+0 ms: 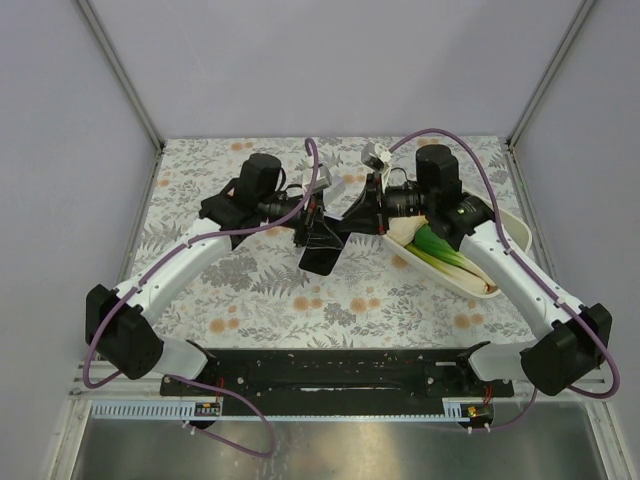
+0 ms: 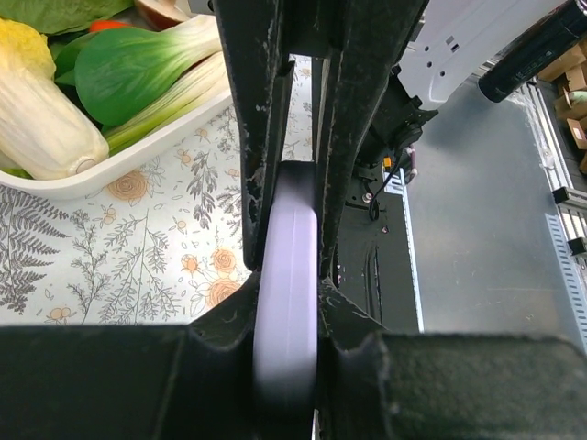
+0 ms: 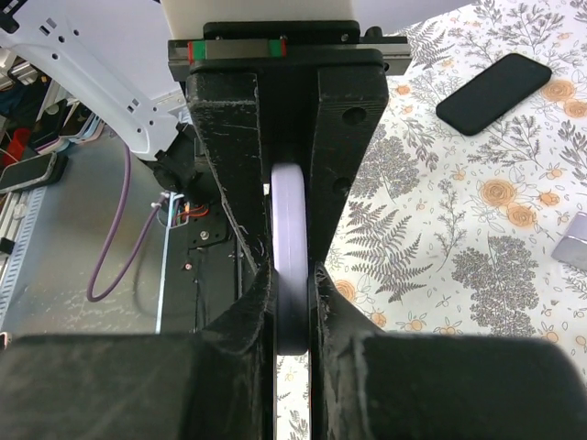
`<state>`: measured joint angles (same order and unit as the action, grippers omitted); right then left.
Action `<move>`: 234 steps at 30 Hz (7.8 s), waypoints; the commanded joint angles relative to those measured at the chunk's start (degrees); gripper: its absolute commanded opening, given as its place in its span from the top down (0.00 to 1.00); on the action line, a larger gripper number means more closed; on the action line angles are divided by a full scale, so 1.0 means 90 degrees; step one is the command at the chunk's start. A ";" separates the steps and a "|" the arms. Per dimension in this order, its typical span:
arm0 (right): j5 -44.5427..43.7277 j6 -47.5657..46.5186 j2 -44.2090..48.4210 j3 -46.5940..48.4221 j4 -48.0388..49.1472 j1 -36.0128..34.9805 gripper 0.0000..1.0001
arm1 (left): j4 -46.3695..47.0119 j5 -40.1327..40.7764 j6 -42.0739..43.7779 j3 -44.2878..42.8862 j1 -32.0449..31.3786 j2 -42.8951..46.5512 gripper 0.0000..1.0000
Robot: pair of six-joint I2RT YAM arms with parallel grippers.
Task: Take the phone out of the phone case
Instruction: Remove the phone case from the phone.
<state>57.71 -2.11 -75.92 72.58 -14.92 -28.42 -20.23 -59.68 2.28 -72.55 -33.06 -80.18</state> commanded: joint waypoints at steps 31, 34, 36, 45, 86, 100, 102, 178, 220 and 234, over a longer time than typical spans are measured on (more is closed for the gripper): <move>-0.0163 -0.0439 0.0555 0.0462 -0.0647 0.0248 1.00 | -0.0028 -0.0039 0.0684 -0.0073 0.0206 0.0042 0.78; -0.0104 -0.0469 0.0574 0.0345 -0.0618 0.0258 1.00 | -0.0018 -0.0097 0.0674 -0.0112 0.0206 0.0023 0.98; -0.0055 -0.0411 0.0584 0.0276 -0.0531 0.0248 1.00 | -0.0018 -0.0175 0.0645 -0.0132 0.0206 -0.0007 1.00; 0.0111 0.0019 0.0399 0.0081 -0.0120 0.0238 0.52 | 0.0089 -0.0488 0.0420 -0.0239 0.0197 -0.0075 1.00; 0.0745 -0.1425 -0.0021 0.1358 -0.2267 0.0248 1.00 | -0.3326 -0.0634 0.3650 -0.1001 0.0294 -0.0202 0.01; 0.1478 -0.2334 -0.0461 0.2005 -0.3714 0.0238 1.00 | -0.4344 -0.0351 0.5293 -0.0932 -0.0057 -0.0163 0.32; 0.1468 -0.2334 -0.0441 0.1985 -0.3714 0.0238 1.00 | -0.4354 -0.0390 0.5293 -0.0923 -0.0106 -0.0231 0.34; 0.2679 -0.2217 -0.1086 0.1643 -0.3401 0.0141 1.00 | -0.4579 0.1719 0.7441 -0.0884 -0.1874 -0.0222 1.00; 0.1840 -0.0006 -0.1057 0.2025 -0.1727 0.0160 1.00 | -0.1947 0.0275 0.3659 0.0306 0.0557 0.0872 0.28; 0.0980 0.2899 -0.0842 0.1907 0.0748 0.0160 1.00 | 0.0411 0.0079 -0.0106 0.1089 0.0724 0.1184 0.31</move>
<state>67.68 15.81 -86.21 87.79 -16.58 -26.57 -25.56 -55.44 10.52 -63.83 -26.76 -71.99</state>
